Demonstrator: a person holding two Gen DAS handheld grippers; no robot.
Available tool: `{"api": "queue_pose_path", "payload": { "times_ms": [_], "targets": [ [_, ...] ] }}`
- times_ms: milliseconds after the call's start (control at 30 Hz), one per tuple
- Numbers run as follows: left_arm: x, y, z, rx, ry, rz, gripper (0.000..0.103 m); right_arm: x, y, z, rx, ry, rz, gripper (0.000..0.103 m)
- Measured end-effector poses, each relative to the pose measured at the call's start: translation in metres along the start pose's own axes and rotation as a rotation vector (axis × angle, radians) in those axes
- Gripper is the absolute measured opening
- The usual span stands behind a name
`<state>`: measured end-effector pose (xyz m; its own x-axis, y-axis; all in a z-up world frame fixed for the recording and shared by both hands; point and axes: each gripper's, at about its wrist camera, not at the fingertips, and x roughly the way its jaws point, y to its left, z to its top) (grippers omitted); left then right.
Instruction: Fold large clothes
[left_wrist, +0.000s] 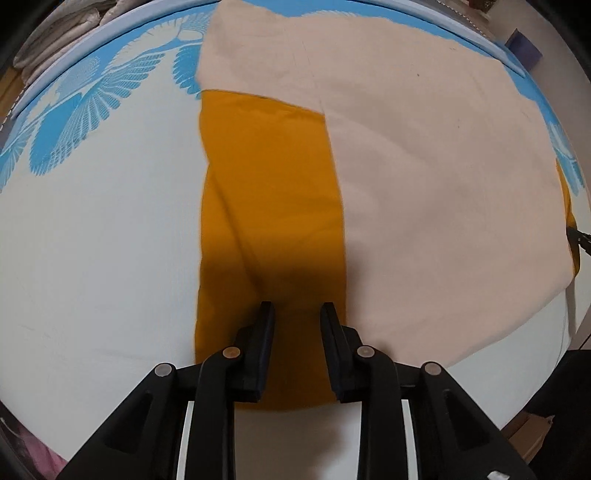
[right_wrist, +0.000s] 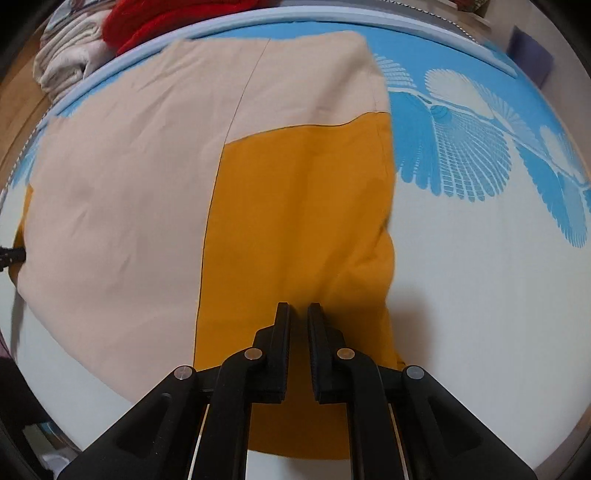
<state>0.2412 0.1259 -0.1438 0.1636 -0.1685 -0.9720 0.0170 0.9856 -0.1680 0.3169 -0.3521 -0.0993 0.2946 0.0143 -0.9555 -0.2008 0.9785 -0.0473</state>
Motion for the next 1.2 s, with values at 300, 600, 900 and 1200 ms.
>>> {"api": "queue_pose_path", "payload": {
  "times_ms": [300,600,900,1200],
  "targets": [
    [0.004,-0.001,-0.015,0.049,-0.012,0.077,0.026,-0.003,0.006,-0.017,-0.029,0.027,-0.08,0.01],
    [-0.001,0.011,-0.017,0.046,0.001,0.088,0.026,-0.04,0.07,-0.006,-0.178,-0.193,-0.059,0.01],
    [-0.043,0.003,-0.016,-0.029,-0.142,0.131,0.019,0.005,0.125,-0.01,-0.302,-0.001,-0.086,0.011],
    [-0.078,-0.043,-0.011,-0.233,-0.298,0.021,0.019,-0.053,0.199,0.01,-0.296,-0.234,0.041,0.011]
  ]
}}
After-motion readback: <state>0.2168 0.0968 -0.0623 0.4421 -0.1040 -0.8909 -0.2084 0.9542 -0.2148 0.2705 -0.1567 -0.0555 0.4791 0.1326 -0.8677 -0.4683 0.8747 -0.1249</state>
